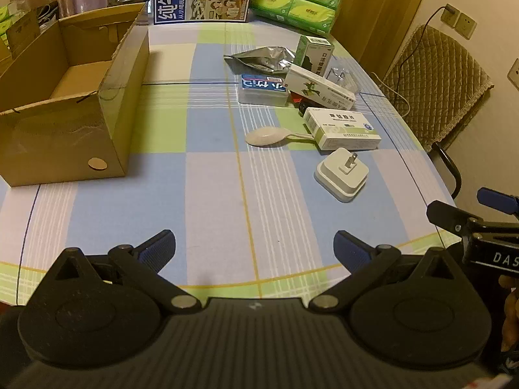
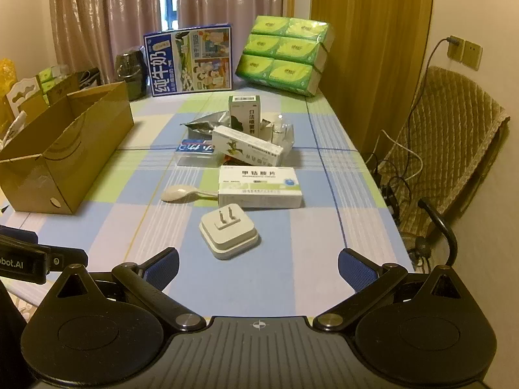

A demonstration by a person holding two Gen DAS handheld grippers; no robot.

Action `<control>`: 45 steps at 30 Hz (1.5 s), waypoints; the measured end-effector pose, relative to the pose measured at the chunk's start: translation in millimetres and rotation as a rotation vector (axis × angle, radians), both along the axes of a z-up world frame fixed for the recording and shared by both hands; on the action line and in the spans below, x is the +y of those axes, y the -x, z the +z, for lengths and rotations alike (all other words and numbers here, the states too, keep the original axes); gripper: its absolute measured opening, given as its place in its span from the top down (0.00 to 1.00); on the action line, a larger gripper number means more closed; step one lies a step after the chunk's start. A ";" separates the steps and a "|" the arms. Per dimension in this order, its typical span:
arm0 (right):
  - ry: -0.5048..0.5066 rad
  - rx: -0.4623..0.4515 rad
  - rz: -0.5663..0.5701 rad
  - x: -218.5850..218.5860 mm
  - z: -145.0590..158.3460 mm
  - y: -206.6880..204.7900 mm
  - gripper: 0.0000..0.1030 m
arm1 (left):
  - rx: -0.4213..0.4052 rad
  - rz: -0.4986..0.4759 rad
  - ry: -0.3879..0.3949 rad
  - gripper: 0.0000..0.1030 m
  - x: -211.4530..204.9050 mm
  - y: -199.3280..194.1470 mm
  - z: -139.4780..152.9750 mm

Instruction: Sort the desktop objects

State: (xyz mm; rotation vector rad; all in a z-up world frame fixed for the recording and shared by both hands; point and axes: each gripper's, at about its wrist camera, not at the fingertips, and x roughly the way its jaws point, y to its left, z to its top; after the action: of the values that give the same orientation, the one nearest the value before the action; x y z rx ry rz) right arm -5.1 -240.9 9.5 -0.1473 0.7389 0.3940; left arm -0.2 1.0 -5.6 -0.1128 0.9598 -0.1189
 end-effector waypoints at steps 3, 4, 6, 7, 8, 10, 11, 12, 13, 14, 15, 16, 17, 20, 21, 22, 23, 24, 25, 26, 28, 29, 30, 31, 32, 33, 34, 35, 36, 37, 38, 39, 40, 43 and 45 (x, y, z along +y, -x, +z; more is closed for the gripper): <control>-0.005 0.009 0.010 0.3 -1.1 -0.2 0.02 | -0.010 -0.009 -0.008 0.01 -1.7 1.1 0.1; -0.006 0.011 0.011 0.3 -1.3 -0.1 0.02 | -0.014 -0.013 -0.008 0.01 -2.0 1.4 0.1; -0.008 0.014 0.014 0.9 -1.3 -0.3 0.02 | -0.024 -0.020 -0.004 0.01 -1.7 1.8 0.2; -0.008 0.014 0.015 1.0 -1.4 -0.1 0.02 | -0.034 -0.024 0.007 0.01 -1.0 2.4 0.3; -0.006 0.015 0.017 1.0 -1.5 0.1 0.02 | -0.047 -0.028 0.024 0.01 -0.1 3.0 0.6; -0.003 0.021 0.022 1.9 -2.5 -0.3 0.02 | -0.056 -0.031 0.038 0.01 0.3 2.9 0.7; -0.001 0.024 0.026 2.6 -3.0 -0.3 0.02 | -0.062 -0.033 0.040 0.01 0.0 3.1 1.2; -0.002 0.027 0.027 2.9 -3.4 -0.3 0.02 | -0.067 -0.037 0.040 0.01 -0.5 3.2 1.6; -0.003 0.030 0.029 3.1 -4.0 -0.3 0.02 | -0.072 -0.040 0.039 0.01 -0.9 3.4 1.7; -0.001 0.032 0.031 3.5 -4.6 -0.3 0.02 | -0.076 -0.041 0.043 0.01 -0.9 3.7 1.5; 0.000 0.033 0.033 4.2 -5.2 0.1 0.02 | -0.078 -0.037 0.051 0.01 -0.5 3.7 1.4; 0.001 0.033 0.035 4.5 -5.4 0.4 0.02 | -0.082 -0.028 0.065 0.01 0.7 3.7 1.3; 0.003 0.033 0.037 4.7 -5.6 0.8 0.02 | -0.085 -0.023 0.072 0.01 1.7 3.8 1.0; 0.005 0.037 0.040 4.9 -6.3 0.6 0.02 | -0.114 -0.028 0.050 0.01 1.6 6.1 1.0; 0.005 0.038 0.039 4.9 -7.0 0.3 0.02 | -0.120 -0.035 0.039 0.01 0.9 6.6 1.0; 0.006 0.039 0.038 4.7 -7.3 0.3 0.02 | -0.120 -0.041 0.033 0.01 0.6 6.6 0.8; 0.006 0.039 0.038 4.8 -7.6 0.4 0.02 | -0.118 -0.043 0.034 0.01 1.0 6.8 0.7; 0.007 0.038 0.038 4.8 -7.6 0.3 0.02 | -0.116 -0.042 0.036 0.01 1.3 6.6 0.6; 0.009 0.036 0.038 4.9 -7.5 0.2 0.02 | -0.114 -0.043 0.035 0.01 1.3 6.7 0.5; 0.010 0.035 0.040 5.0 -7.6 0.1 0.02 | -0.111 -0.045 0.032 0.01 1.0 6.7 0.5; 0.009 0.033 0.051 5.6 -7.8 -0.4 0.02 | -0.097 -0.059 0.020 0.01 -0.2 4.9 -0.1; 0.012 0.029 0.059 5.7 -8.1 -0.7 0.02 | -0.093 -0.066 0.016 0.01 -0.9 5.1 -0.5; 0.015 0.024 0.060 6.2 -8.3 -1.3 0.02 | -0.087 -0.074 0.014 0.01 -1.4 4.4 -0.7; 0.013 0.022 0.059 6.5 -8.4 -2.7 0.02 | -0.084 -0.078 0.015 0.01 -1.5 4.2 -1.3; 0.005 0.022 0.060 6.5 -9.0 -3.8 0.02 | -0.084 -0.078 0.015 0.01 -1.3 3.9 -1.5; -0.006 0.024 0.064 6.0 -8.9 -5.6 0.02 | -0.083 -0.079 0.013 0.01 -1.2 3.2 -1.6; -0.011 0.022 0.064 5.7 -8.3 -7.5 0.02 | -0.080 -0.082 0.009 0.01 -1.4 2.0 -1.8; -0.014 0.021 0.065 5.9 -7.4 -10.3 0.02 | -0.077 -0.087 0.002 0.01 -1.4 0.5 -2.1; -0.021 0.024 0.067 6.1 -6.0 -14.0 0.02 | -0.075 -0.093 -0.002 0.01 -1.1 -1.1 -2.1; -0.034 0.032 0.072 5.9 -5.0 -18.0 0.02 | -0.074 -0.101 -0.008 0.01 -0.4 -3.8 -1.9; -0.050 0.046 0.088 6.2 -4.1 -22.8 0.02 | -0.075 -0.106 -0.014 0.01 0.4 -6.5 -1.3; -0.060 0.064 0.116 7.3 -4.0 -29.2 0.02 | -0.077 -0.112 -0.023 0.01 1.3 -10.0 -0.6; -0.051 0.071 0.140 9.2 -4.6 -34.5 0.02 | -0.080 -0.119 -0.034 0.01 2.4 -13.8 0.0; 0.028 0.067 0.216 19.5 -8.6 -48.7 0.02 | -0.094 -0.152 -0.066 0.01 5.0 -26.2 1.0; 0.066 0.049 0.269 24.6 -13.0 -57.7 0.02 | -0.096 -0.189 -0.097 0.01 4.7 -35.6 0.2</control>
State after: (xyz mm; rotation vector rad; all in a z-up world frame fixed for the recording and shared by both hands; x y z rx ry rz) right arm 52.5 -216.4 -3.5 -0.3021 0.7836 0.6310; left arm 35.4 5.7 -5.4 0.0724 0.8779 -0.2493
